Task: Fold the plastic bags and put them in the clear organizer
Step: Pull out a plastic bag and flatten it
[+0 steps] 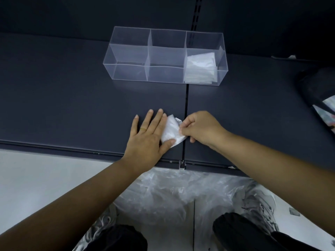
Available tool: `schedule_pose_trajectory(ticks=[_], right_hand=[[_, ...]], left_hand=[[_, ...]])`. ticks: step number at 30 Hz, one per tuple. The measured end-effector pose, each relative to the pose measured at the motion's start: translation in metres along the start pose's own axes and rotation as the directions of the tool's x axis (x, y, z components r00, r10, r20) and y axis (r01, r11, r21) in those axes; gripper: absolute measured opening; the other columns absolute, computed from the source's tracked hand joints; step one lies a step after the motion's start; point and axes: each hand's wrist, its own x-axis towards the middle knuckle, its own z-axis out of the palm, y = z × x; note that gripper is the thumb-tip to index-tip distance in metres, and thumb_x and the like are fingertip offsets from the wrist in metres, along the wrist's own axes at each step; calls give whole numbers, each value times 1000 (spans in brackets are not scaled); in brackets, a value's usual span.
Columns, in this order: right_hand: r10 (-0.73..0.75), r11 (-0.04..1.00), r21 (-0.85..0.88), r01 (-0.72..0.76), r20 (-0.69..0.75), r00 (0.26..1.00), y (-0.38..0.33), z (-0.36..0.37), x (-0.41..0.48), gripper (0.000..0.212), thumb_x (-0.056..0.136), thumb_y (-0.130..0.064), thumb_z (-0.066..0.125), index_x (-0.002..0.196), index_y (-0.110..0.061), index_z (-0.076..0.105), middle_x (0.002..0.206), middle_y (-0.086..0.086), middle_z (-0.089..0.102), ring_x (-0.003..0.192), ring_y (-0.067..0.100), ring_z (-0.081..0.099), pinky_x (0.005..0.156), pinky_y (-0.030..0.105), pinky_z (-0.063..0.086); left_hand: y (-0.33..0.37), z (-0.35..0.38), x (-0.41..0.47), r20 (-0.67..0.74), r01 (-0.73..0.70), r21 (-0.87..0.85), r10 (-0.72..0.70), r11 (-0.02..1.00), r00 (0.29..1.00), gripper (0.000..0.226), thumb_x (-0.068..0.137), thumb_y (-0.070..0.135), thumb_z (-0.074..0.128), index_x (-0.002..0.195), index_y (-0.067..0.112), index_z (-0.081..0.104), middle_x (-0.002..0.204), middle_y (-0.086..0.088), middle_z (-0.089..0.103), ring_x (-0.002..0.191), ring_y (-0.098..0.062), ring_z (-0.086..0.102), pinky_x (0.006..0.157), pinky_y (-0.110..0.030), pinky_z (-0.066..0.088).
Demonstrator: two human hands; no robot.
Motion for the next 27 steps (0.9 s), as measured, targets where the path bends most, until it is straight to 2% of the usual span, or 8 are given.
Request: schedule_pose_trajectory(ticks=[3,7,13,16,19,22,24,27], right_hand=[[-136,980,-163,117,-108,985,5,11,-13,6,82,-27,69,82,-23,65,75,-13,59,67,3,56,64,24,46],[-222,918,-364,154,-153,963,12,24,-23,20,83,-38,68,83,-20,59,92,-6,47,86,15,51,74,29,43],[-230,967,-161,199,-203,952,1,28,-21,16,81,-29,70,73,-29,56,77,-13,61,72,4,58,64,21,46],[-209,978,-32,206,-161,965,-2,23,-18,19,80,-14,71,74,-24,56,75,-8,63,69,6,58,66,24,49],[-306,952,-19,305,-71,949,-5,4,-23,19,80,-10,72,80,-19,55,74,-6,62,67,8,57,65,22,48],[-465,873,-122,473,87,881,-11,-18,-34,23,81,-14,74,87,-22,53,73,-11,62,68,2,58,64,14,45],[-505,840,-150,521,137,852,-16,-30,-39,28,81,-16,74,93,-27,51,76,-14,63,70,2,59,66,14,46],[-422,904,-16,426,112,900,-19,-45,-33,39,77,-21,78,106,-28,53,81,-6,67,71,4,60,73,15,47]], left_hand=[[1,1,0,13,30,35,-31,999,999,87,86,71,2,153,15,9,161,0,7,148,-21,0,118,-51,-1],[7,3,-1,48,82,75,-86,994,995,91,81,74,-8,149,14,-9,161,-3,-5,148,-22,-9,118,-51,-7],[23,6,-11,60,210,78,-215,975,975,93,77,72,-23,146,9,-21,160,-8,-15,146,-21,-18,118,-49,-8],[23,-2,-12,65,224,-136,-217,965,974,101,74,76,-6,151,10,-10,161,-5,-12,146,-15,-17,116,-42,-15],[9,-25,-4,180,280,-587,-214,760,960,116,63,85,26,153,19,-3,162,3,-2,144,-4,-8,116,-34,-9],[-4,-53,6,264,221,-815,5,536,964,120,58,74,67,152,34,4,154,20,25,140,6,19,112,-19,20],[-8,-64,13,250,168,-875,126,454,960,89,63,49,79,141,31,41,127,20,60,118,6,52,95,-11,40],[-2,-72,23,172,159,-941,20,300,985,30,65,31,79,92,18,73,89,-1,74,81,-14,68,78,-31,55]])
